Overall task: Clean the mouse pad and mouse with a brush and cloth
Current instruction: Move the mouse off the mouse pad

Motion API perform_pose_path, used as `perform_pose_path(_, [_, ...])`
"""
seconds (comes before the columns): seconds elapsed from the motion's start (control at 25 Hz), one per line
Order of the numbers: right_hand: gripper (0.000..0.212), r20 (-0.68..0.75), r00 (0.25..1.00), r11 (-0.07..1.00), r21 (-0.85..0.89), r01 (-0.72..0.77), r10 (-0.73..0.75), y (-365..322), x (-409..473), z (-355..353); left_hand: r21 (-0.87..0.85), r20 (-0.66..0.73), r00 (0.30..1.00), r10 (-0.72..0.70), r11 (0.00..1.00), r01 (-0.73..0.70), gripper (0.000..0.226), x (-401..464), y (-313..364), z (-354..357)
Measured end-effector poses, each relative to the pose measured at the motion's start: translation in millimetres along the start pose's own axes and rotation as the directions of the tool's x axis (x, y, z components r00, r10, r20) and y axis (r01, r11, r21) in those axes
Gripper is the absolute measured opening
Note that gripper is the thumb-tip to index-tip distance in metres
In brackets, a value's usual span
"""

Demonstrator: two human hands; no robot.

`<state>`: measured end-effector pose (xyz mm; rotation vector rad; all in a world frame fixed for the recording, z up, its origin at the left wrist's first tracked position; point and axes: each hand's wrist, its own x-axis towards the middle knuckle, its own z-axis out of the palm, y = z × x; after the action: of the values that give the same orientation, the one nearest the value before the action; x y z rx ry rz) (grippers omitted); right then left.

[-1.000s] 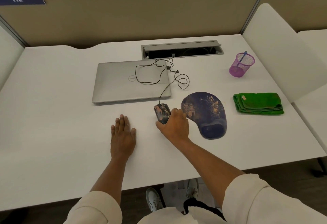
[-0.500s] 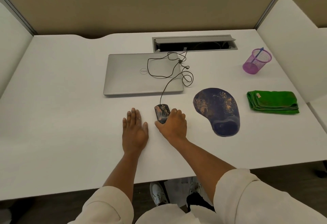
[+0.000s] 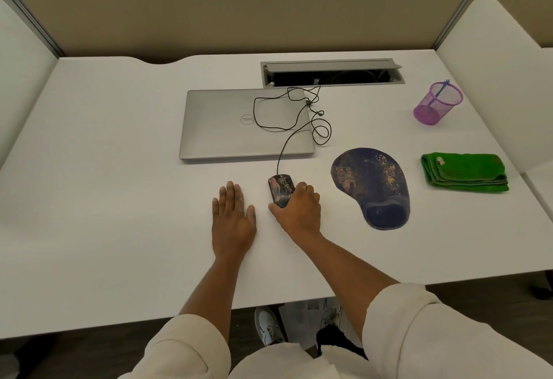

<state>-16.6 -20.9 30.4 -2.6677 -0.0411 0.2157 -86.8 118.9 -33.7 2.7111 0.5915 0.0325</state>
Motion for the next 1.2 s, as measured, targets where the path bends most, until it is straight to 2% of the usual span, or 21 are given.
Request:
perform_pose_path(0.24, [0.081, 0.043, 0.999, 0.999, 0.019, 0.030, -0.031, 7, -2, -4, -0.014, 0.036, 0.999, -0.011, 1.000, 0.012, 0.066, 2, 1, -3])
perform_pose_path(0.4, [0.071, -0.007, 0.999, 0.998, 0.049, 0.041, -0.041, 14, 0, -16, -0.112, 0.042, 0.999, -0.016, 0.993, 0.021, 0.064, 4, 6, -14])
perform_pose_path(0.56, [0.060, -0.053, 0.998, 0.997, 0.071, 0.039, -0.036, 31, 9, -33, -0.171, 0.008, 0.999, 0.042, 0.984, -0.040, 0.061, 10, 21, -25])
perform_pose_path(0.76, [0.041, -0.175, 0.980, 0.991, 0.083, 0.106, -0.090, 61, 19, -56, -0.251, -0.065, 0.986, 0.153, 0.954, -0.165, 0.056, 20, 72, -39])
perform_pose_path(0.96, [0.033, -0.208, 0.976, 0.991, 0.100, 0.088, -0.065, 98, 38, -85, -0.239, -0.097, 0.964, 0.249, 0.934, -0.265, 0.057, 32, 134, -35])
perform_pose_path(1.2, [0.039, -0.284, 0.959, 0.981, 0.183, 0.059, -0.004, 155, 71, -121, -0.248, -0.034, 0.914, 0.403, 0.883, -0.399, 0.059, 52, 232, -14])
